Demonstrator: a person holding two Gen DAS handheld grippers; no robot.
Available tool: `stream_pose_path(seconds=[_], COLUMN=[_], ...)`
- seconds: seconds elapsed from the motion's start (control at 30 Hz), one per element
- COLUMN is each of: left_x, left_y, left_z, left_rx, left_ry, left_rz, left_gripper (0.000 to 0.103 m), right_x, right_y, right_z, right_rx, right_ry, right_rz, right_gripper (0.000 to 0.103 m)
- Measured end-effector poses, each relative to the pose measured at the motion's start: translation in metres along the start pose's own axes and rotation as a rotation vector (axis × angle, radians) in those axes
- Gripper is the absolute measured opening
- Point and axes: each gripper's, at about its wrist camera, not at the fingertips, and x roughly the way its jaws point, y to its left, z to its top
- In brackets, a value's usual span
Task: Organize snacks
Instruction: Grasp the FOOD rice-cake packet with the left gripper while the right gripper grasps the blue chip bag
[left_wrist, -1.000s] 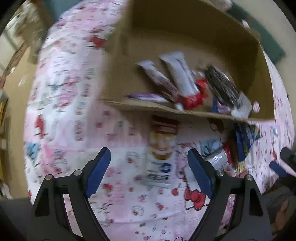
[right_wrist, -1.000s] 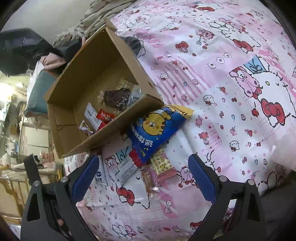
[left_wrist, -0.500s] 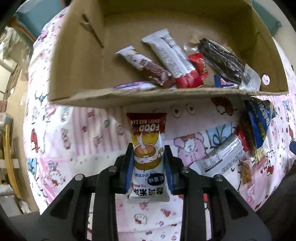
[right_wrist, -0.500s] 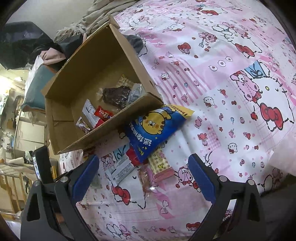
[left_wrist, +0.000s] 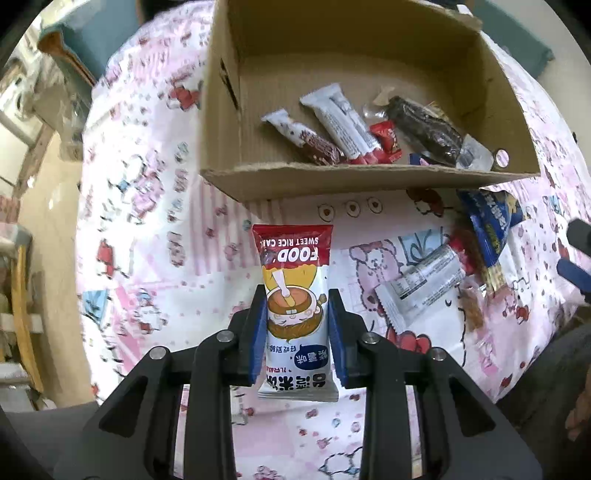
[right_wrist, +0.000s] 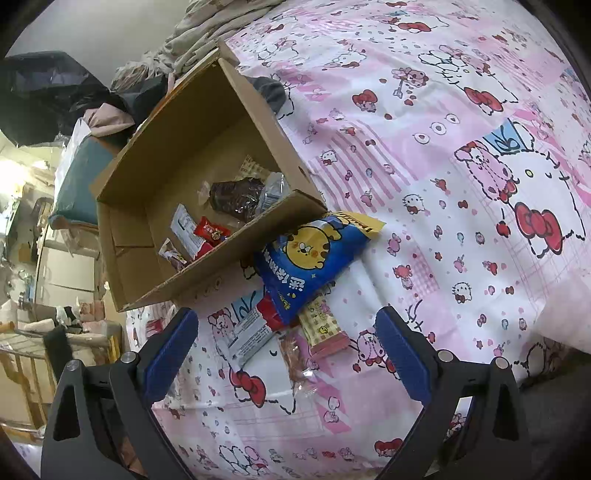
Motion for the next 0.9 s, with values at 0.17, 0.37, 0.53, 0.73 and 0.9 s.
stream_pose_path(seconds=[0.17,0.37,0.53,0.73,0.9], left_x=[-0.012,-0.028,-0.029,-0.023,-0.021], left_y=[0.013,0.02,0.015,0.007,0.001], left_z=[-0.008,-0.015,-0.012,-0.009,-0.007], left_rx=[-0.074,-0.14,-0.145,-0.138,-0.123], left_ry=[0.006,-0.022,-0.028,-0.015,-0.02], left_rz=[-0.024,-0.064,-0.082,-0.105,-0.101], left_gripper=[0.026,0.026,0.026,0.026,0.026], right_x=[-0.003,0.0,0.024,0.061,0.088], right_y=[-0.011,-0.038,-0.029,-0.004,0.0], right_z=[0.004,0.01,0.015,0.027,0.036], right_rx=[0.063,0.204,0.166,0.059,0.039], right_ry=[-0.014,-0.021,0.045,0.072,0.055], right_rz=[0.013,-0.013,-0.042,-0.093,-0.136], right_gripper=[0.099,0.099,0.099,0.099,0.099])
